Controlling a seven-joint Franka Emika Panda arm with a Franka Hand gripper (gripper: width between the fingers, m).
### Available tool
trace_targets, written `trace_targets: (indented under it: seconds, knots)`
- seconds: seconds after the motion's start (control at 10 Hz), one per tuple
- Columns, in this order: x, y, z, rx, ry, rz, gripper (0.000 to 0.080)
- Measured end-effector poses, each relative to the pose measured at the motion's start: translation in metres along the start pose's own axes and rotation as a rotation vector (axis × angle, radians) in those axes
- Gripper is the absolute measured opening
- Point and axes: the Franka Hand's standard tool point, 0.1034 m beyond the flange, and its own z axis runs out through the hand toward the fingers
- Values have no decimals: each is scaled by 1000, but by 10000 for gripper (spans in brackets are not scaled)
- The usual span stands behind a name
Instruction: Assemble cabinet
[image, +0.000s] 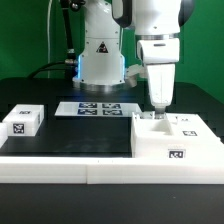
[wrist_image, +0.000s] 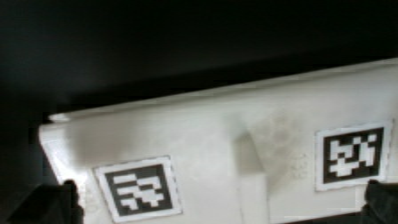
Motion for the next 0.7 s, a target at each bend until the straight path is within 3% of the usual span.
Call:
trace_targets:
  seconds: [0.2, 0.3, 0.4, 0.5, 0.7]
  knots:
    - [0, -2, 4, 10, 1, 2, 797]
    - [0, -4, 6, 15, 1, 3, 711]
    - [-1, -5, 8, 19, 1, 4, 574]
    - [-1, -5, 8, 20, 1, 4, 574]
    - [0, -5, 8, 20, 1, 5, 255]
